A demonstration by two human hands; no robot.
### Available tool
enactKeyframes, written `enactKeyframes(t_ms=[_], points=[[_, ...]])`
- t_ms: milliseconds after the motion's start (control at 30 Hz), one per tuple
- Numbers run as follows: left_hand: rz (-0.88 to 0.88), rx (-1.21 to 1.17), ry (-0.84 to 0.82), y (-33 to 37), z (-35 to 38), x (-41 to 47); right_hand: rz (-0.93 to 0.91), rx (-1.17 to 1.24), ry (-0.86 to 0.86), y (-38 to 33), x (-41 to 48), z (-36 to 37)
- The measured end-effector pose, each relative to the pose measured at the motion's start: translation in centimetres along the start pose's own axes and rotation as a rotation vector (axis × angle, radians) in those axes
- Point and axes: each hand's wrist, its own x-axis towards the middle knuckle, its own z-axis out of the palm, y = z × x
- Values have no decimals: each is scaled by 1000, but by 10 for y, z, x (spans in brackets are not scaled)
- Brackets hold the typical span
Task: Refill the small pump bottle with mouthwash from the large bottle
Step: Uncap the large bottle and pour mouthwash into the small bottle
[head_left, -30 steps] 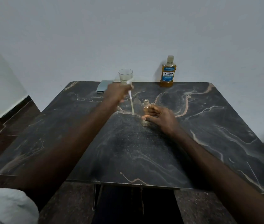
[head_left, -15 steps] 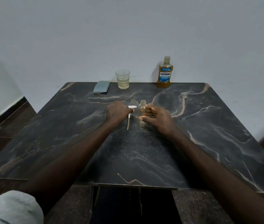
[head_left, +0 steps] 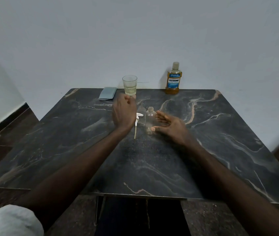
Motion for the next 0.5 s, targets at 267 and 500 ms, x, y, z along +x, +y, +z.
enactKeyframes(t_ms=[267,500], points=[[582,-320,-92,90,37,-62,57,-302,304,33,-5,-54],[142,-110,-423,95,136,-63,159,-428,528,67,16,-85]])
